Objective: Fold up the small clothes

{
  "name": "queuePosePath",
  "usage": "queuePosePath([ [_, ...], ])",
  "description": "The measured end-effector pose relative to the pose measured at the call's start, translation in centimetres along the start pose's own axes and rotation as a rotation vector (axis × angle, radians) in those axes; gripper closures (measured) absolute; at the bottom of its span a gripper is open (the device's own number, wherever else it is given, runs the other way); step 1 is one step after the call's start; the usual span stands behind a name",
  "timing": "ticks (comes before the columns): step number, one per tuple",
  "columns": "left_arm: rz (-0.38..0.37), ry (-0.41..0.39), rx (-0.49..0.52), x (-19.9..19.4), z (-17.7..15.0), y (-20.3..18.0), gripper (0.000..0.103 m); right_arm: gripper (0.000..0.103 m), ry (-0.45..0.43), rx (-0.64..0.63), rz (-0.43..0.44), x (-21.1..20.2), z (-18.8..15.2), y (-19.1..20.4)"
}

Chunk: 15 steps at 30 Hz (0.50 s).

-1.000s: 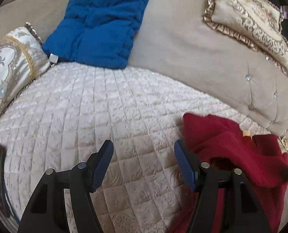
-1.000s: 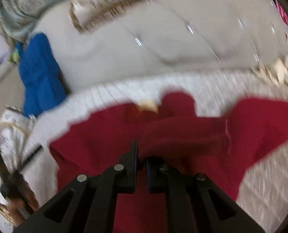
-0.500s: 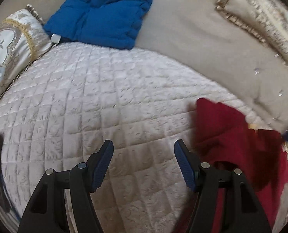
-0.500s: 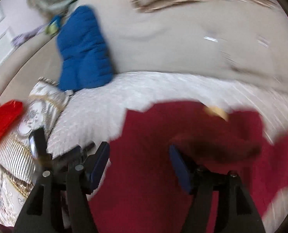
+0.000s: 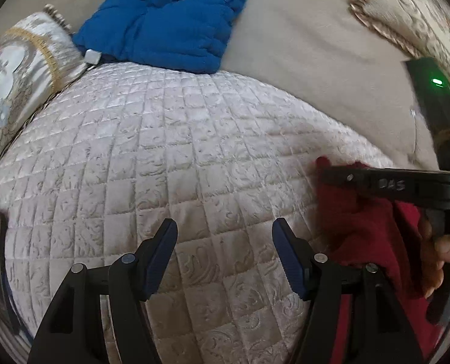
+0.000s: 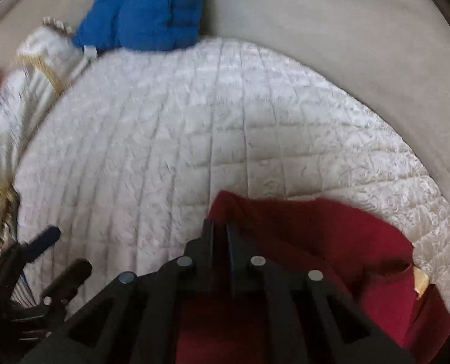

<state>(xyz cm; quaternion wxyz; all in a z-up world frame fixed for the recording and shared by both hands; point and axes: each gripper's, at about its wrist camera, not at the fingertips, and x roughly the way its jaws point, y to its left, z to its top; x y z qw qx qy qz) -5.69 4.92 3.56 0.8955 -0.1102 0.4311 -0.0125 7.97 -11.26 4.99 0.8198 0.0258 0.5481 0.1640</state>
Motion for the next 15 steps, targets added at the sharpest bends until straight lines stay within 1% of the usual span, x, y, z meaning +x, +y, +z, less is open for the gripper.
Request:
queuePosePath([
  [1,0.005,-0.021,-0.021,-0.3,0.2,0.3,0.059,0.096,-0.046,0.013,0.018,-0.7,0.4,-0.1],
  [4,0.028,-0.081,-0.058,-0.9,0.5,1.0,0.059,0.098,-0.106,0.095,0.109,-0.1,1.3,-0.8],
  [6,0.028,-0.095,-0.08,-0.9,0.6,1.5,0.059,0.098,-0.107,0.109,0.1,1.4,1.5,-0.6],
  [7,0.019,-0.09,-0.085,-0.8,0.7,1.5,0.059,0.101,-0.091,0.119,0.096,2.4,1.1,-0.6],
  [9,0.0,-0.071,-0.082,-0.3,0.8,1.4,0.059,0.099,-0.071,0.156,0.114,2.4,0.3,-0.8],
  [10,-0.013,-0.071,-0.076,-0.3,0.8,1.2,0.059,0.092,-0.077,0.165,0.127,1.3,-0.4,-0.9],
  [11,-0.025,-0.077,-0.075,-0.3,0.8,1.1,0.059,0.082,-0.098,0.159,0.126,0.1,-0.9,-1.0],
  [12,-0.042,-0.087,-0.075,-0.5,0.9,0.9,0.059,0.078,-0.136,0.144,0.109,-1.8,-2.0,-1.2],
  [13,-0.072,-0.103,-0.078,-0.8,1.0,0.6,0.059,0.068,-0.171,0.137,0.078,-3.7,-3.3,-1.4],
  [14,-0.098,-0.112,-0.08,-0.9,1.1,0.4,0.059,0.057,-0.192,0.139,0.053,-4.7,-4.0,-1.7],
  [15,-0.13,-0.114,-0.074,-0.8,1.2,-0.1,0.059,0.052,-0.218,0.154,0.013,-6.1,-5.9,-2.4],
])
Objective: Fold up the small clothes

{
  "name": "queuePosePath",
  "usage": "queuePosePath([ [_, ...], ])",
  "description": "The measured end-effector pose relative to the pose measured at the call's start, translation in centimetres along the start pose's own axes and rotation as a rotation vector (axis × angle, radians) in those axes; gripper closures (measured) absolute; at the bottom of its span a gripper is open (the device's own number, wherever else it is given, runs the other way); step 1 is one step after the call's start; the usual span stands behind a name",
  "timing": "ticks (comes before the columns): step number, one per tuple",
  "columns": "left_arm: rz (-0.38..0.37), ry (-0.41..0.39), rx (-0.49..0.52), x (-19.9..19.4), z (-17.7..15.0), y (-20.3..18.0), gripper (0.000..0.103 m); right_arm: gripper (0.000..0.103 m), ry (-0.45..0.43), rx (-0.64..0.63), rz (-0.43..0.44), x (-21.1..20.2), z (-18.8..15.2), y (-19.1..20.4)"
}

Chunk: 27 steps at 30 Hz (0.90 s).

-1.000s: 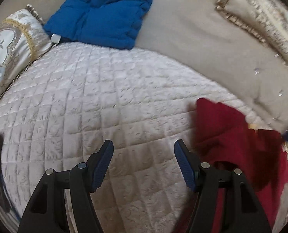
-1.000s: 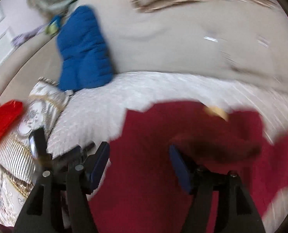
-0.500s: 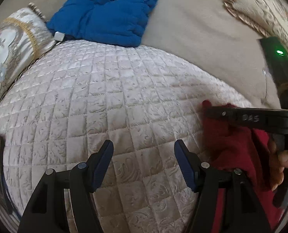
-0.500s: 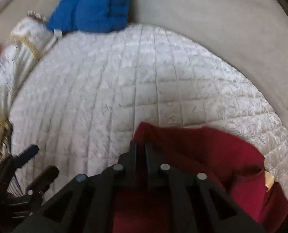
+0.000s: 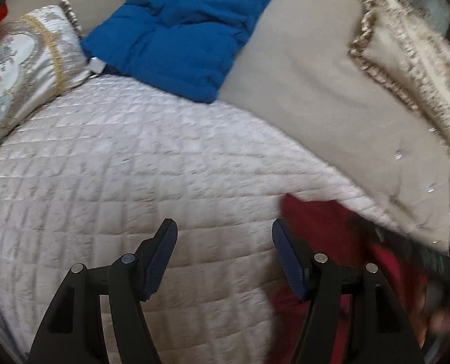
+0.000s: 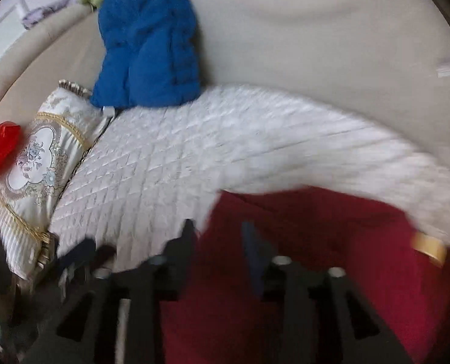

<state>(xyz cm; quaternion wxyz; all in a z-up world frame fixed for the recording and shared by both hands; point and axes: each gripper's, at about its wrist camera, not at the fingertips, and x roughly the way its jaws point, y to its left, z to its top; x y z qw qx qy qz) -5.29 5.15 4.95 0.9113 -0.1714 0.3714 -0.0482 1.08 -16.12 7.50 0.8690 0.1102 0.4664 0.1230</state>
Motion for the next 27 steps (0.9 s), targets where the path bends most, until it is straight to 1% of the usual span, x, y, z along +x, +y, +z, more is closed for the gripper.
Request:
queuePosePath([
  [1,-0.016,0.008,0.007,0.1,-0.1,-0.4,0.059,0.048,0.003,0.014,-0.021,-0.6,-1.2,-0.8],
  [2,-0.026,0.03,0.031,0.5,-0.3,-1.1,0.059,0.048,0.054,0.036,-0.052,-0.9,-3.1,-2.0],
  [3,-0.016,0.051,0.058,0.9,-0.5,-1.7,0.059,0.048,0.102,0.055,-0.082,-1.0,-4.7,-3.1],
  [4,0.033,0.086,0.111,1.7,-1.0,-2.5,0.059,0.05,0.122,0.067,-0.1,-1.2,-5.5,-3.6],
  [5,0.11,0.134,0.176,2.8,-1.6,-3.3,0.059,0.055,0.13,0.078,-0.124,-1.8,-6.5,-4.3],
  [6,0.201,0.193,0.244,4.2,-2.4,-3.9,0.059,0.055,0.109,0.083,-0.139,-2.9,-7.1,-4.7],
  [7,0.23,0.215,0.261,4.8,-2.7,-4.0,0.059,0.055,0.077,0.094,-0.155,-4.0,-7.1,-4.9],
  [8,0.238,0.22,0.254,5.0,-2.8,-3.8,0.059,0.055,0.042,0.102,-0.169,-4.9,-6.8,-4.9],
  [9,0.221,0.206,0.228,4.6,-2.5,-3.5,0.059,0.053,0.004,0.108,-0.179,-5.6,-6.4,-4.8],
  [10,0.211,0.199,0.213,4.5,-2.3,-3.4,0.059,0.046,-0.028,0.112,-0.185,-6.1,-5.9,-4.7],
  [11,0.202,0.194,0.197,4.4,-2.2,-3.1,0.059,0.035,-0.055,0.113,-0.189,-6.0,-5.2,-4.4],
  [13,0.213,0.208,0.189,4.6,-2.2,-2.8,0.059,0.029,-0.053,0.097,-0.222,-4.8,-4.2,-3.9],
  [15,0.215,0.206,0.19,4.7,-2.3,-2.8,0.059,0.029,-0.015,0.073,-0.346,-3.4,-3.7,-3.5],
  [16,0.213,0.202,0.191,4.6,-2.3,-2.9,0.059,0.029,-0.017,0.087,-0.349,-3.4,-4.0,-3.5],
  [18,0.203,0.196,0.188,4.4,-2.3,-3.0,0.059,0.031,-0.035,0.129,-0.293,-4.7,-5.3,-4.6],
  [19,0.194,0.192,0.18,4.4,-2.1,-2.9,0.059,0.031,-0.024,0.164,-0.316,-5.2,-6.3,-5.6],
  [21,0.18,0.182,0.171,4.0,-1.9,-2.9,0.059,0.035,0.01,0.227,-0.383,-6.7,-8.5,-7.9],
  [22,0.174,0.173,0.169,3.8,-1.8,-2.9,0.059,0.037,0.013,0.257,-0.395,-7.2,-9.1,-8.7],
  [23,0.166,0.154,0.166,3.5,-1.6,-3.0,0.059,0.037,0.01,0.295,-0.405,-8.3,-10.3,-9.6],
  [25,0.135,0.102,0.161,2.5,-1.3,-3.2,0.059,0.037,0.003,0.359,-0.384,-10.6,-12.3,-11.1],
  [27,0.098,0.059,0.157,1.4,-1.1,-3.6,0.059,0.037,-0.03,0.389,-0.337,-12.2,-13.1,-11.4],
])
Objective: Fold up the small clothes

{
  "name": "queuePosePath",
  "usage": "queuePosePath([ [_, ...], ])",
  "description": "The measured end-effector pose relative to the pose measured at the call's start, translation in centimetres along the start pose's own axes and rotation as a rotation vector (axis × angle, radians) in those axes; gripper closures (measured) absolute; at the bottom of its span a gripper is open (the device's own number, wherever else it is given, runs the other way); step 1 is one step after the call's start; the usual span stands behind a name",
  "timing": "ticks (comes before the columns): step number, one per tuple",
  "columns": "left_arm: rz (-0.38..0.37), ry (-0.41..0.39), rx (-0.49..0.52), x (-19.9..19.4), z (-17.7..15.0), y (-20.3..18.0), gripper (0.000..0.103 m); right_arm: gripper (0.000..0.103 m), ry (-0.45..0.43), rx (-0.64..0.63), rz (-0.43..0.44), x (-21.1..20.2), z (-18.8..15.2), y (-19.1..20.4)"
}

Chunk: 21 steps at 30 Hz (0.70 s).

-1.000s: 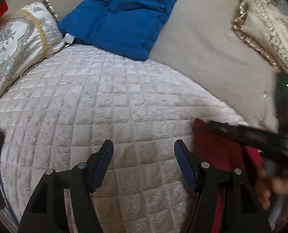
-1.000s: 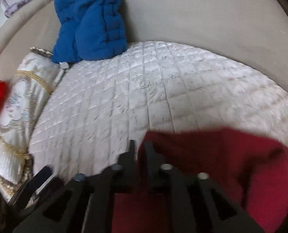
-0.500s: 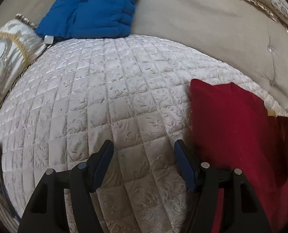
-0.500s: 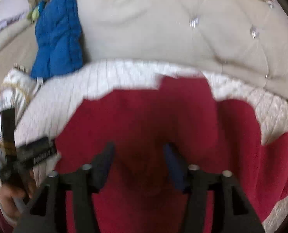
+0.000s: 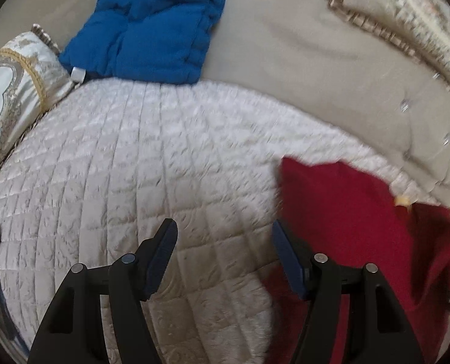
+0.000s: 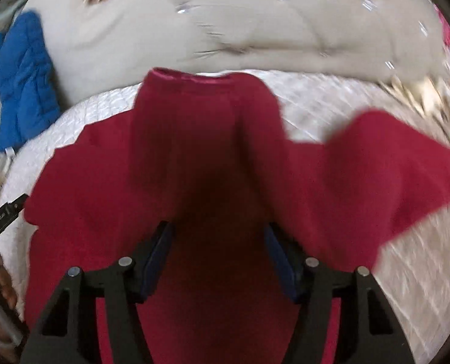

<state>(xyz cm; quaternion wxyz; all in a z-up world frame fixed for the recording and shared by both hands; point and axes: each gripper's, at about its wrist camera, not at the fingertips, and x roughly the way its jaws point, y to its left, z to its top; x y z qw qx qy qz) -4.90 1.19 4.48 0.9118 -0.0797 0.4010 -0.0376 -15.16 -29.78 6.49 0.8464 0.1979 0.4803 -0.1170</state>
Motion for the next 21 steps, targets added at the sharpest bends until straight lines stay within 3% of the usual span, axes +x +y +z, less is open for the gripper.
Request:
queuePosePath([
  [4,-0.061,-0.057,0.024,-1.3,0.0,-1.1,0.059,0.035,-0.054,-0.03,0.051,-2.0,0.4,0.8],
  [8,-0.093,-0.066,0.086,-1.5,-0.2,-2.9,0.059,0.032,-0.094,-0.032,0.098,-2.1,1.2,2.1],
  [10,-0.112,-0.079,0.12,-1.7,-0.4,-3.9,0.059,0.03,-0.073,-0.051,0.097,-1.1,1.6,2.5],
  [11,-0.118,-0.084,0.132,-1.8,-0.4,-4.3,0.059,0.03,-0.017,-0.067,0.088,0.2,1.8,2.6],
  [14,-0.154,-0.074,0.167,-1.8,-0.7,-5.1,0.059,0.032,0.03,-0.027,0.081,2.1,1.7,0.0],
  [15,-0.156,-0.062,0.175,-1.6,-0.8,-5.4,0.059,0.034,0.023,0.01,0.081,2.3,1.7,-1.5],
  [17,-0.151,-0.028,0.186,-0.8,-0.9,-5.7,0.059,0.074,0.029,0.159,0.157,2.6,1.5,-5.3],
  [18,-0.145,-0.012,0.185,-0.5,-1.0,-5.8,0.059,0.081,0.029,0.208,0.178,2.2,1.4,-6.2],
  [19,-0.134,0.007,0.182,-0.1,-1.1,-5.8,0.059,0.081,0.032,0.224,0.197,1.6,1.4,-6.5],
  [21,-0.126,0.037,0.17,0.5,-1.2,-5.6,0.059,0.069,0.005,0.179,0.172,0.0,1.3,-5.5],
])
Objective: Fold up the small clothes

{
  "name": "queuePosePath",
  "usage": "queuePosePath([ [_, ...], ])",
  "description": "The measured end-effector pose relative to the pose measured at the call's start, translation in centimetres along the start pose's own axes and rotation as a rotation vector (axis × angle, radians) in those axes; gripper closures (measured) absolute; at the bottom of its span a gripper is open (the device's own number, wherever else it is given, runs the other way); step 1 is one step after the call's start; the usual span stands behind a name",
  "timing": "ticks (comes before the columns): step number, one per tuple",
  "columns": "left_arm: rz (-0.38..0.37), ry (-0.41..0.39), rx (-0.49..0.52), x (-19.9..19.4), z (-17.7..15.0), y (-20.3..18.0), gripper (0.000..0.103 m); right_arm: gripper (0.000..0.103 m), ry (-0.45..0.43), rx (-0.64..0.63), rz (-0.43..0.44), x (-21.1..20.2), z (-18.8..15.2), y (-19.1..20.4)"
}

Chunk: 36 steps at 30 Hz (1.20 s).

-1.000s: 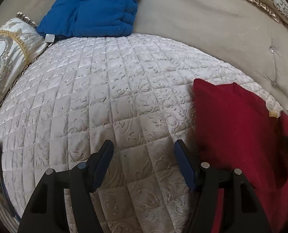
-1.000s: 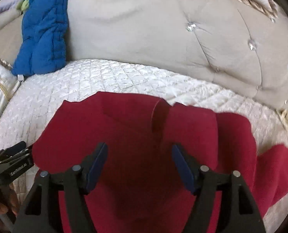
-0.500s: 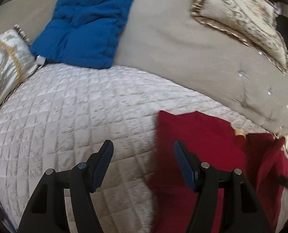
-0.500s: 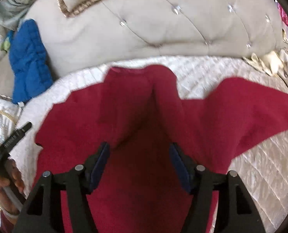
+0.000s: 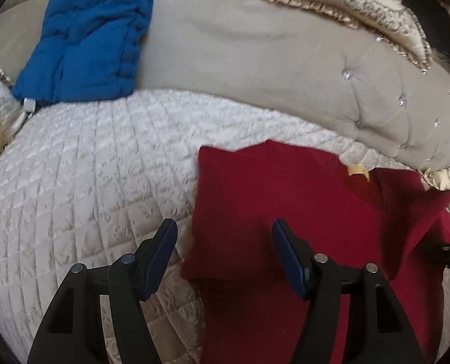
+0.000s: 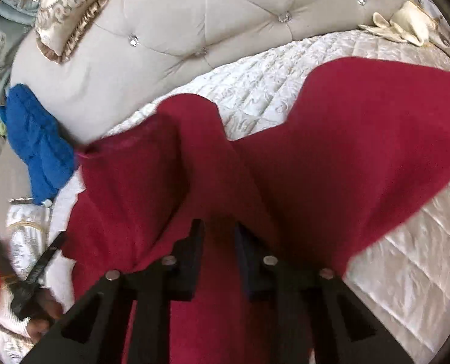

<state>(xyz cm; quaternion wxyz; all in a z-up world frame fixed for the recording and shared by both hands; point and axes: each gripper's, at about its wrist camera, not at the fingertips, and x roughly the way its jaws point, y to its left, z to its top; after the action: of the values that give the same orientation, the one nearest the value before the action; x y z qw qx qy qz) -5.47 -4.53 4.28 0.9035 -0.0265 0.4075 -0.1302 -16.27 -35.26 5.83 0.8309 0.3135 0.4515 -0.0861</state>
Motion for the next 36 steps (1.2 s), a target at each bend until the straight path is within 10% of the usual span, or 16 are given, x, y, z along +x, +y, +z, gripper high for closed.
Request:
queuePosePath([
  [2,0.006,0.023,-0.012,0.5,-0.1,0.1,0.059,0.034,-0.043,-0.066,-0.004,-1.3,-0.4,2.0],
  [4,0.013,0.026,-0.009,0.6,-0.3,0.1,0.059,0.027,-0.078,-0.1,0.003,-2.2,-0.5,3.7],
  [15,0.024,0.035,0.018,1.1,-0.4,-0.2,0.059,0.021,-0.072,-0.059,-0.06,1.1,2.0,6.5],
  [17,0.022,0.036,0.013,1.0,-0.4,0.0,0.059,0.059,0.001,-0.054,-0.157,2.1,1.1,5.1],
  [21,0.019,0.028,-0.007,0.8,-0.1,0.3,0.059,0.068,0.033,-0.006,-0.113,0.4,-1.8,2.2],
  [26,0.03,0.022,0.011,0.7,-0.2,-0.2,0.059,0.023,-0.067,-0.007,0.003,-2.6,-1.9,2.7],
  [30,0.03,0.024,-0.004,0.8,-0.2,-0.1,0.059,0.023,-0.078,-0.098,-0.029,-1.0,-0.4,4.9],
  [31,0.032,0.022,-0.004,0.8,-0.2,-0.1,0.059,0.038,-0.062,-0.129,-0.065,0.1,0.0,5.4],
  [32,0.032,0.021,-0.004,0.8,-0.1,-0.1,0.059,0.086,-0.04,-0.153,-0.083,0.8,0.2,5.9],
  [33,0.033,0.018,-0.005,0.7,-0.1,-0.1,0.059,0.101,-0.031,-0.162,-0.076,1.1,0.3,6.3],
  [36,0.02,-0.026,-0.025,-0.1,0.2,0.1,0.059,0.103,-0.149,-0.214,0.018,-1.9,0.1,7.3],
])
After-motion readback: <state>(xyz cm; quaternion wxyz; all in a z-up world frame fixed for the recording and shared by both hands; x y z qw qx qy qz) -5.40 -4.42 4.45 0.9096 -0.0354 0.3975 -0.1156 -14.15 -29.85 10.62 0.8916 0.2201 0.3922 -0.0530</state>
